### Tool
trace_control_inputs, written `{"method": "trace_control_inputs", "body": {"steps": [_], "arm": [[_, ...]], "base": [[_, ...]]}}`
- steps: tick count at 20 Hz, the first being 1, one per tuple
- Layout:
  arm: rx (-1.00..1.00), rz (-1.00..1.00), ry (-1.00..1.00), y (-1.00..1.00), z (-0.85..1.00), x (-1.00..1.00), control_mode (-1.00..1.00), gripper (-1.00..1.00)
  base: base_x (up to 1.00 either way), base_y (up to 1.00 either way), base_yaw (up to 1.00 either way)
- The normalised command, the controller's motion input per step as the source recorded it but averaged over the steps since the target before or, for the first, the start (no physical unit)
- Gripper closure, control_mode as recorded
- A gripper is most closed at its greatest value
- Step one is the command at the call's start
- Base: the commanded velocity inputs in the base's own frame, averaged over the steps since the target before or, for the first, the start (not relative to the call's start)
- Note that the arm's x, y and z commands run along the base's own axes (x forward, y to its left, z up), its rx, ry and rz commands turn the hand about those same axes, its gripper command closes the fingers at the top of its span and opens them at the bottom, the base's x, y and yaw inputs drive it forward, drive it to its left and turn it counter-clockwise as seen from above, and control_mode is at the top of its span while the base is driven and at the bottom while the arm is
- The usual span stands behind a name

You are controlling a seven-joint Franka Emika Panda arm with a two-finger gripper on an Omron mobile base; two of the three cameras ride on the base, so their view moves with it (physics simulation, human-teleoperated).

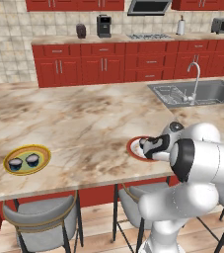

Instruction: Place two yogurt containers on each plate.

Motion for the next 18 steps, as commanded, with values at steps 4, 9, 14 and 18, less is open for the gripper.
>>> {"method": "trace_control_inputs", "body": {"steps": [4,9,14,18], "arm": [[0.0,0.0,0.0,0.0,0.01,0.0,-1.0,-1.0],[0.0,0.0,0.0,0.0,0.26,0.0,-1.0,-1.0],[0.0,0.0,0.0,0.0,0.7,0.0,-1.0,-1.0],[0.0,-0.01,0.01,0.0,0.84,-0.13,-1.0,-1.0]], "base": [[0.0,0.0,0.0],[0.0,0.0,0.0],[0.0,0.0,0.0],[0.0,0.0,0.0]]}}
